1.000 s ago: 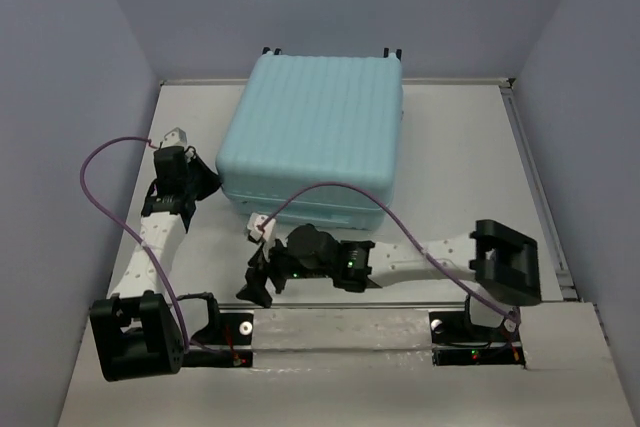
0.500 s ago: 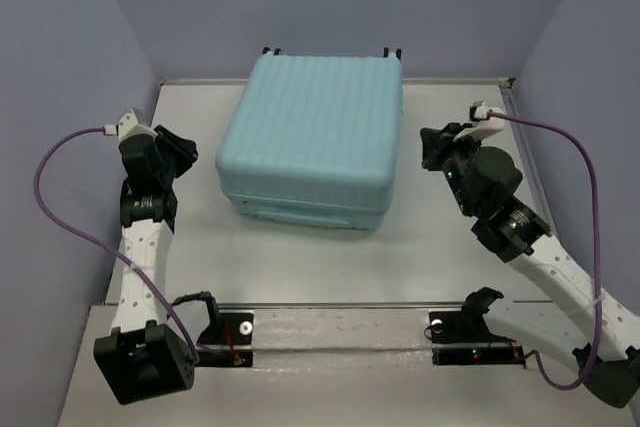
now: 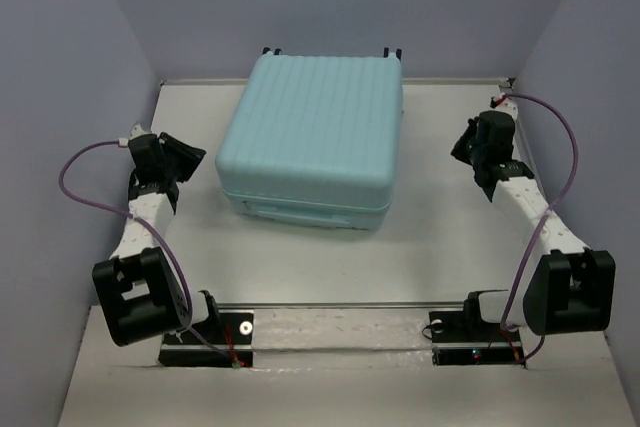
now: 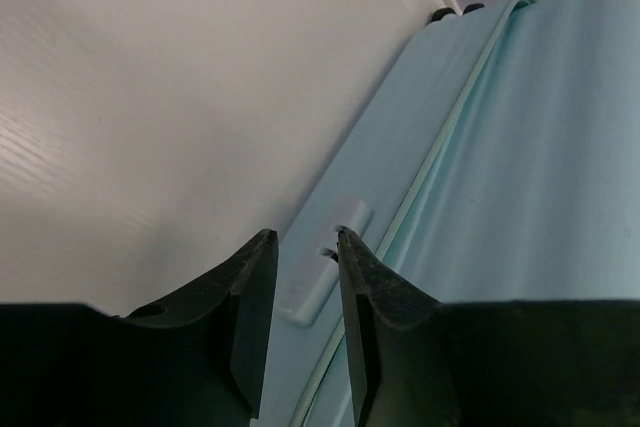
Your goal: Pack the luggage
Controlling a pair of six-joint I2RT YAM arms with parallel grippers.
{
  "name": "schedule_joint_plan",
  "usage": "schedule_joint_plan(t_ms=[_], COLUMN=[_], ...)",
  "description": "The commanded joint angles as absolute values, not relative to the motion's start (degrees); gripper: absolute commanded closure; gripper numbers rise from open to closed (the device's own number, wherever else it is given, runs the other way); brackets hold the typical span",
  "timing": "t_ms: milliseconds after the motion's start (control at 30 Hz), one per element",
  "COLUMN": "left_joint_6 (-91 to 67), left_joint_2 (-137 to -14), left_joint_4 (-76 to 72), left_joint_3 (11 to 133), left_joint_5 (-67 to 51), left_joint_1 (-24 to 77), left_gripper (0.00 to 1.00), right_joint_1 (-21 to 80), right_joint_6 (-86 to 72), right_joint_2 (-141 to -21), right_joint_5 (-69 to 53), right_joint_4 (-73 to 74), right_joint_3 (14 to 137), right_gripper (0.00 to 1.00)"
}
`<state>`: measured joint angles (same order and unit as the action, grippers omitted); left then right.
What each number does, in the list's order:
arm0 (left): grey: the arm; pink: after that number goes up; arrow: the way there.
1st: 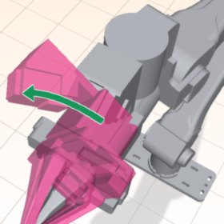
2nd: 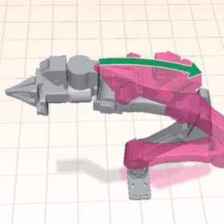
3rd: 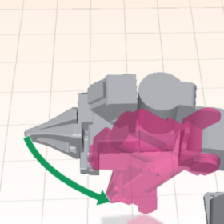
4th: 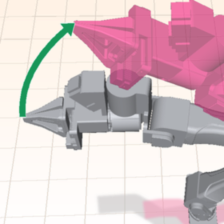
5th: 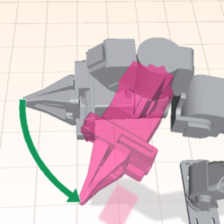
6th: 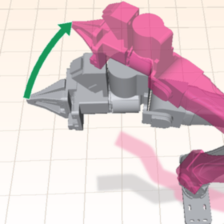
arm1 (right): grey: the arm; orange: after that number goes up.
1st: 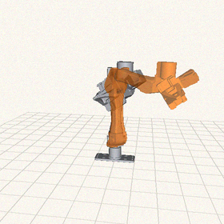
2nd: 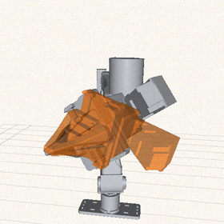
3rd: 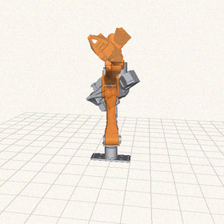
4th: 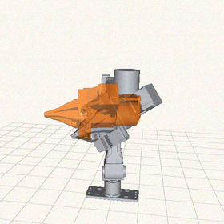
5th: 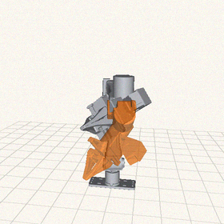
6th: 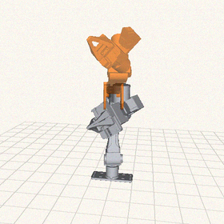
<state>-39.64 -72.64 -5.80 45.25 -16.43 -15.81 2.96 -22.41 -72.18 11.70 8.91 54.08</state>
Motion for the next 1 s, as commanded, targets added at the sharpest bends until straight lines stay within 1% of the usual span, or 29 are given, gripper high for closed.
schedule_joint_plan(t_ms=[0,67,133,167,233,367,500,567,600,667,700,733,833,867,900,933,967], left_joint_6=[-42.63,-43.06,-43.15,-42.98,-42.72,-42.8,-42.54,-43.85,-44.47,-46.39,-46.75,-47.37,-49.74,-51.49,-51.5,-52.98,-53.17], left_joint_2=[-75.05,-75.32,-75.41,-75.67,-76.98,-76.65,-70.86,-66.46,-63.75,-61.36,-59.78,-59.16,-58.45,-58.27,-58.1,-57.75,-57.66], left_joint_4=[-11.95,-12.83,-13.8,-14.41,-14.59,-16.34,-16.61,-16.61,-16.44,-16.35,-15.22,-14.07,-11.34,-11.34,-11.42,-11.51,-11.6], left_joint_3=[42.9,41.84,40.61,40.34,39.82,36.66,31.83,29.1,28.13,25.85,25.49,25.49,25.66,25.4,25.31,25.57,26.19], left_joint_5=[-15.92,-15.47,-13.12,-12.31,-10.65,-9.06,-5.37,-2.38,-0.63,3.85,9.17,11.84,17.65,18.36,18.8,20.9,22.57], left_joint_1=[-12.67,-10.73,-8.63,-5.39,-2.04,5.08,9.39,14.22,16.15,23.7,27.04,33.86,41.2,44.27,46.04,47.88,50.16], left_gripper=[0.58,0.59,0.59,0.59,0.59,0.6,0.6,0.61,0.61,0.61,0.61,0.61,0.61,0.61,0.61,0.61,0.61], right_joint_1=[2.72,2.72,2.72,2.72,2.72,3.33,4.75,6.76,7.46,10.0,10.89,11.51,11.51,11.51,11.51,11.51,11.51], right_joint_6=[-25.31,-25.66,-25.05,-24.96,-25.22,-24.87,-24.17,-23.65,-23.12,-21.28,-20.49,-19.96,-21.44,-21.71,-21.8,-21.8,-21.97], right_joint_2=[-76.36,-78.13,-82.06,-83.39,-86.64,-90.08,-94.56,-96.93,-99.81,-102.99,-105.79,-107.04,-110.55,-112.65,-113.89,-115.04,-118.01], right_joint_5=[2.56,0.89,-4.37,-7.27,-9.92,-16.85,-22.66,-25.21,-28.27,-30.4,-31.63,-32.51,-35.06,-35.85,-36.47,-37.43,-38.31], right_joint_4=[2.91,1.76,1.14,0.97,0.62,0.62,0.62,0.62,0.7,1.93,3.76,3.87,3.96,4.74,5.36,5.8,6.58], right_joint_3=[54.75,55.28,57.03,58.96,61.24,64.68,70.21,72.85,76.25,80.14,83.72,85.15,89.46,92.78,94.73,96.75,101.55], right_gripper=[0.93,0.93,0.93,0.93,0.93,0.89,0.84,0.81,0.8,0.78,0.76,0.75,0.72,0.71,0.69,0.6,0.54])
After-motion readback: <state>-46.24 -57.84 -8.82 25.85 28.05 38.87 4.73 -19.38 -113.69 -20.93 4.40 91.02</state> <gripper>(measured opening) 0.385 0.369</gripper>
